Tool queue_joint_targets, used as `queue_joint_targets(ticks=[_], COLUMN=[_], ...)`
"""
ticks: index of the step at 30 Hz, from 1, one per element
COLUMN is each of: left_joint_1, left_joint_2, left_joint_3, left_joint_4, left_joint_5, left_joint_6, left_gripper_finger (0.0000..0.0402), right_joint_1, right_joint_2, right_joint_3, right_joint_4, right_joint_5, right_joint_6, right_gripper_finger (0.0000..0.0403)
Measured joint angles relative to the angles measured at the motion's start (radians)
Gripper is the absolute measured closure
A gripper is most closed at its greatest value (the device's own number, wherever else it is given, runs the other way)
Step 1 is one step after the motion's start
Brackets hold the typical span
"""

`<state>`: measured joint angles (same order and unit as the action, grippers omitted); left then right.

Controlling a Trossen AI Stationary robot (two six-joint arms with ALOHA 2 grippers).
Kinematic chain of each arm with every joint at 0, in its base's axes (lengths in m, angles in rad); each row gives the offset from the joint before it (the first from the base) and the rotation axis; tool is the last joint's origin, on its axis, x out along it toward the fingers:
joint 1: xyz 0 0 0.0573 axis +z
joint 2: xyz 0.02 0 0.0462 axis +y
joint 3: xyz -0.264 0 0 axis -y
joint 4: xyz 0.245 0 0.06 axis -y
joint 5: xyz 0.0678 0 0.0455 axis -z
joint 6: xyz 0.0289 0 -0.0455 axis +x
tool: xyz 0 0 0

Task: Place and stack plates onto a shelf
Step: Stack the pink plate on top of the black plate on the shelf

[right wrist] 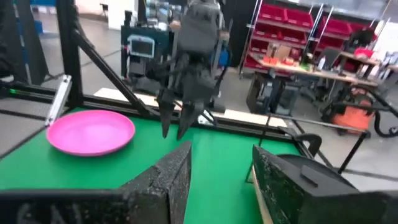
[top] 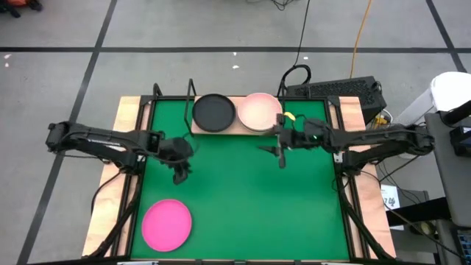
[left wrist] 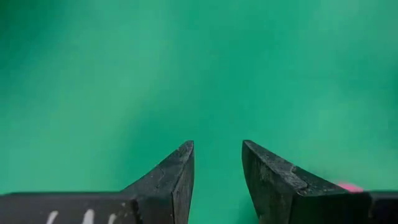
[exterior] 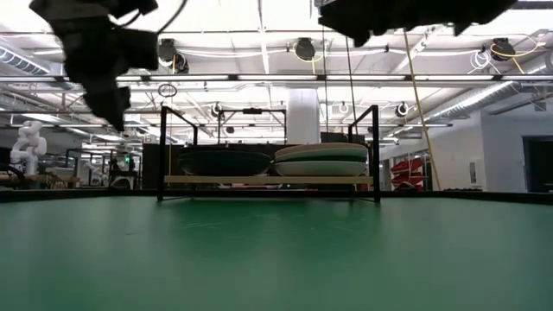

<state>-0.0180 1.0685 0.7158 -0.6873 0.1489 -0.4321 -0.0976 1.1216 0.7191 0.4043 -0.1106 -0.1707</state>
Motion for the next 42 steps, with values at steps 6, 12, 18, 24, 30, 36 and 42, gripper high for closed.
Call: queue_joint_targets(ticks=[6, 12, 18, 24, 30, 36, 42], left_joint_1=[-0.053, -0.111, -0.174, -0.224, -0.272, -0.296, -0.299], left_joint_2=[0.102, 0.156, 0.202, 0.255, 0.309, 0.373, 0.418], left_joint_3=[0.000, 0.000, 0.001, 0.000, 0.001, -0.005, -0.006], left_joint_4=[-0.068, -0.070, -0.060, -0.043, 0.025, 0.052, 0.069], left_joint_5=[0.142, 0.249, 0.273, 0.272, 0.271, 0.270, 0.270], left_joint_6=[-0.015, -0.041, -0.031, -0.026, -0.025, -0.016, -0.006], left_gripper_finger=[0.0263, 0.0263, 0.0263, 0.0263, 0.0263, 0.0263, 0.0264], right_joint_1=[0.089, 0.135, 0.147, 0.147, 0.147, 0.147, 0.147], right_joint_2=[-0.087, -0.102, -0.102, -0.102, -0.102, -0.102, -0.102], right_joint_3=[-0.085, -0.111, -0.146, -0.147, -0.147, -0.147, -0.147], right_joint_4=[-0.002, 0.001, 0.013, 0.019, 0.019, 0.017, 0.012], right_joint_5=[0.093, 0.113, 0.114, 0.113, 0.112, 0.111, 0.110], right_joint_6=[0.002, -0.005, -0.006, -0.006, -0.006, -0.006, -0.002], right_gripper_finger=[0.0252, 0.0252, 0.0252, 0.0252, 0.0252, 0.0252, 0.0252])
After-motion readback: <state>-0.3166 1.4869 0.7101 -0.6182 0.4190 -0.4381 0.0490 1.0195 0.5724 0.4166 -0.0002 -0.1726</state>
